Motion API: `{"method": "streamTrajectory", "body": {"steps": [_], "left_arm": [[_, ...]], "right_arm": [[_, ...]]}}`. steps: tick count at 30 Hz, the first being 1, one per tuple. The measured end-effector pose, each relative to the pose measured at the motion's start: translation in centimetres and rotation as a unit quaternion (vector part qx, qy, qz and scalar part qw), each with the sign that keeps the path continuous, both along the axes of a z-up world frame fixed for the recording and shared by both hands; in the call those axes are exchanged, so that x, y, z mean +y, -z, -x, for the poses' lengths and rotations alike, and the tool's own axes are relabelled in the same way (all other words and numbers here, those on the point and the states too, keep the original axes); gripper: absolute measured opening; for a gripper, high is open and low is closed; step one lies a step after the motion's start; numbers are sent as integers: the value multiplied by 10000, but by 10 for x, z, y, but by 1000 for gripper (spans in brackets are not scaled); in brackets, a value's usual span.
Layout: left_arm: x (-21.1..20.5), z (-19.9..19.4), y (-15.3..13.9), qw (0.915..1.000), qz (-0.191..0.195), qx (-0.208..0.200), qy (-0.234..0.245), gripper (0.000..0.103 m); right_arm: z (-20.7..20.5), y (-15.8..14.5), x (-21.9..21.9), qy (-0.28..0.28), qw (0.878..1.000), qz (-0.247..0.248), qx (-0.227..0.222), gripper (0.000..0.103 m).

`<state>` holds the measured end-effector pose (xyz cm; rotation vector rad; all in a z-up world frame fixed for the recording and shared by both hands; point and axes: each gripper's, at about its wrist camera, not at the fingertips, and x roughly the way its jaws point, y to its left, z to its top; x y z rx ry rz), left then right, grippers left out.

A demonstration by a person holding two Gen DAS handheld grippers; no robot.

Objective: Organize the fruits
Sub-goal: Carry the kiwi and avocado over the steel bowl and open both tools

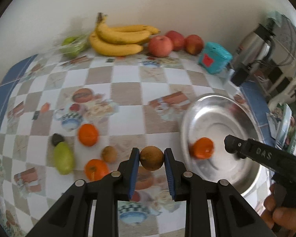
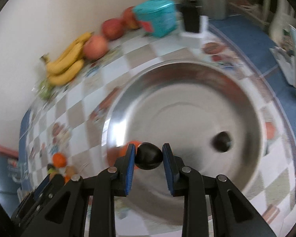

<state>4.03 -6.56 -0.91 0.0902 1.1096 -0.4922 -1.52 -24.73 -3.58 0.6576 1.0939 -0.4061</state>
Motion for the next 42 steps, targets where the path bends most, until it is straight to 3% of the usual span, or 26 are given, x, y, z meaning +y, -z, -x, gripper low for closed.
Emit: {"method": "streamTrajectory", "body": {"steps": [6, 11, 18, 29, 31, 34, 37, 42], "left_arm": [[-34, 11, 3, 9984, 129, -63, 541, 28], [-66, 27, 12, 9940, -22, -63, 1091, 28], [-87, 41, 29, 9888, -153, 103, 1479, 28], [-88, 41, 37, 9886, -253, 199, 1469, 33], [-88, 40, 37, 9888, -253, 216, 1453, 40], [-87, 40, 35, 9891, -238, 181, 1442, 40], [-83, 38, 32, 9904, -192, 164, 1360, 41], [-70, 25, 29, 9953, -127, 149, 953, 45]], "right_arm": [[12, 1, -25, 384, 9991, 146, 45, 29], [16, 0, -33, 478, 9985, 247, 81, 29], [18, 9, -40, 490, 9987, -16, 151, 29], [14, 17, -35, 383, 9987, -59, 321, 30], [13, 18, -35, 358, 9988, -99, 310, 32], [10, 17, -33, 299, 9991, -90, 286, 36], [10, 15, -32, 272, 9993, -68, 235, 47], [8, 12, -32, 240, 9995, 6, 219, 57]]}}
